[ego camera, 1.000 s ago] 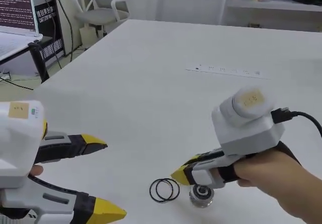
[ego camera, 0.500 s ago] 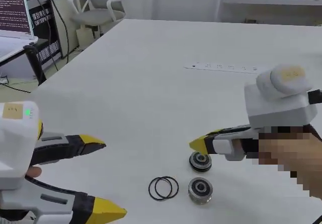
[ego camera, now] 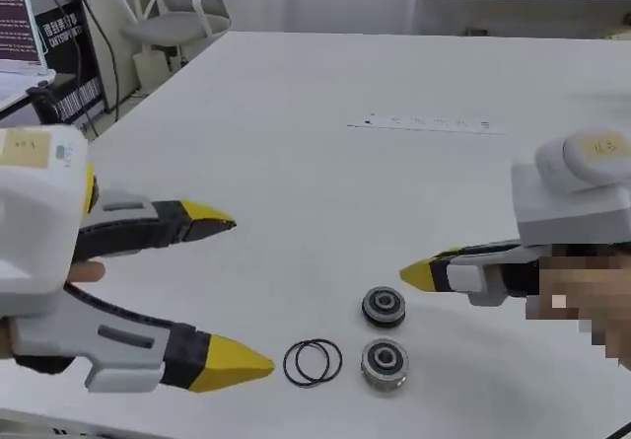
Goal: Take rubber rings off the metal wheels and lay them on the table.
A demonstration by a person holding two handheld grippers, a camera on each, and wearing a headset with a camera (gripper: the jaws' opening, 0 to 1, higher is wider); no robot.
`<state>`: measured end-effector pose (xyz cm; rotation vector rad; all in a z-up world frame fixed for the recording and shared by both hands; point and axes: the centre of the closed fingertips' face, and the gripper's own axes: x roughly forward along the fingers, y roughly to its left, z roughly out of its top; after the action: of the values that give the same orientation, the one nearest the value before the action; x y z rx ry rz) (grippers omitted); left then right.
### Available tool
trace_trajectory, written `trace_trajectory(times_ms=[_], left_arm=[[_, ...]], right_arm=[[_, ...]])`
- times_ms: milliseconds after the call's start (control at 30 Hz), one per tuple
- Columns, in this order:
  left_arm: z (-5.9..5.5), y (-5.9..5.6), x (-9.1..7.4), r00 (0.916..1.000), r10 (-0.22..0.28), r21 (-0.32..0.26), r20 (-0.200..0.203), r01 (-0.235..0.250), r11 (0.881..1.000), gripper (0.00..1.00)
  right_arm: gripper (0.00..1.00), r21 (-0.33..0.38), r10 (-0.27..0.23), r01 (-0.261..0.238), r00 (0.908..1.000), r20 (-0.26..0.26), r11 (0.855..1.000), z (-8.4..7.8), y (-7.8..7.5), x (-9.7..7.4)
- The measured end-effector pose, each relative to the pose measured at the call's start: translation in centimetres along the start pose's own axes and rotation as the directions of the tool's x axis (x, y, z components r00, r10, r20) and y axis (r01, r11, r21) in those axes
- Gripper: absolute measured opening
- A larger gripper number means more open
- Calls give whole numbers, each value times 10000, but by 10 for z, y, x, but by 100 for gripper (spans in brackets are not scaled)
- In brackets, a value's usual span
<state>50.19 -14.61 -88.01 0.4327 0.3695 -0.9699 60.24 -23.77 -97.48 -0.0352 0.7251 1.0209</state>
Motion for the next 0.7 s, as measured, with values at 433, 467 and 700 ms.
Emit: trace_trajectory(times_ms=[433, 467, 700], left_arm=[[57, 27, 39, 9956, -528, 1503, 777, 406, 9878, 64], [57, 29, 46, 9950, -603, 1554, 792, 474, 9867, 62], [53, 40, 87, 9927, -906, 1442, 798, 785, 9864, 58]], right_arm=[[25, -657, 721, -719, 9974, -4, 9952, -7, 7, 5], [25, -887, 714, -721, 9974, -105, 9934, -10, 7, 6], [28, -1087, 672, -740, 9956, -648, 9913, -26, 2, 14]])
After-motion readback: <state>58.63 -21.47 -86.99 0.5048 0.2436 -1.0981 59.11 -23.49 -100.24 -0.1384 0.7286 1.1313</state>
